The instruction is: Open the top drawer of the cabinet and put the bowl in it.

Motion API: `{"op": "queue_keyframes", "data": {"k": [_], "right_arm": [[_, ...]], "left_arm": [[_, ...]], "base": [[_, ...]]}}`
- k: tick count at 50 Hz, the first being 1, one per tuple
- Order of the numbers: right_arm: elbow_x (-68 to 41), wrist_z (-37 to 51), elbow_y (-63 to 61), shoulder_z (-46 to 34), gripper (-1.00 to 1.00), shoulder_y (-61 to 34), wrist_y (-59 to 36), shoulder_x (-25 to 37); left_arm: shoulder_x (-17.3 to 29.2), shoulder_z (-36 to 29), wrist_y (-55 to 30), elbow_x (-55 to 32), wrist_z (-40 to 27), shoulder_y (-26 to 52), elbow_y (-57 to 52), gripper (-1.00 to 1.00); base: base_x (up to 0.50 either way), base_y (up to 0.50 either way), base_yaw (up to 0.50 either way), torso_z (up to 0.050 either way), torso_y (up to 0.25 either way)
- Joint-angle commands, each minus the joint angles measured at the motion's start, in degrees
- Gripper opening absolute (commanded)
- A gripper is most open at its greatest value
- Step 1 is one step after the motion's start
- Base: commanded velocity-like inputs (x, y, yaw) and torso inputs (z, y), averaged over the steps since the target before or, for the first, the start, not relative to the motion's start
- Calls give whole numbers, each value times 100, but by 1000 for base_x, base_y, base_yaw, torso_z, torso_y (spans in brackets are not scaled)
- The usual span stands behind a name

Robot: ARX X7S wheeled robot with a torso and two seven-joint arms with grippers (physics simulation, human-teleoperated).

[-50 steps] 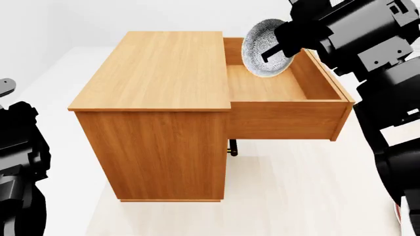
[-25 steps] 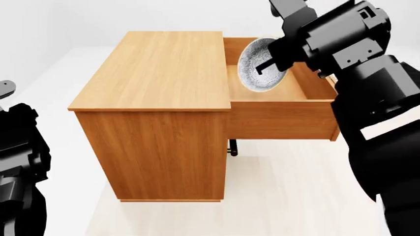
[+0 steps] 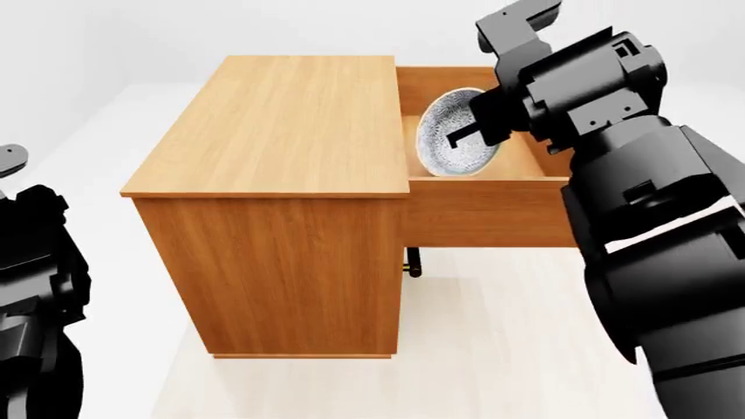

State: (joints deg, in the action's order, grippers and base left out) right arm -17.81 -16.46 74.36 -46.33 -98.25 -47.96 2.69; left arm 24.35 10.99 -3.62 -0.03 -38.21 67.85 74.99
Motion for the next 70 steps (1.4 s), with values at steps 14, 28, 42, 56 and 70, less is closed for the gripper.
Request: {"op": "queue_keyframes", "data": {"k": [14,28,42,56,70], "right_arm": [[1196,-117,60,1173,-100,222,57,-100],[1540,-94,61,1622,-100,335,6,-63],[1679,6,61,1819,100,249,128,-32],[1564,1411,48,2436,100,-871,2445,371],[1212,1539,-2910,2776,100,-117,917,933]], "left_arm": [[11,35,29,-4,19,-40,0,100],[14,59,48,2,29,-63,0,100],[13,76,62,1,32,-95,0,100],[-8,58,78,4,38,-163,0,100],[-9,48,82,3,17,-159,0,100]], "base": [[0,0,0,0,0],[0,0,0,0,0],[0,0,0,0,0],[0,0,0,0,0],[0,0,0,0,0]]}}
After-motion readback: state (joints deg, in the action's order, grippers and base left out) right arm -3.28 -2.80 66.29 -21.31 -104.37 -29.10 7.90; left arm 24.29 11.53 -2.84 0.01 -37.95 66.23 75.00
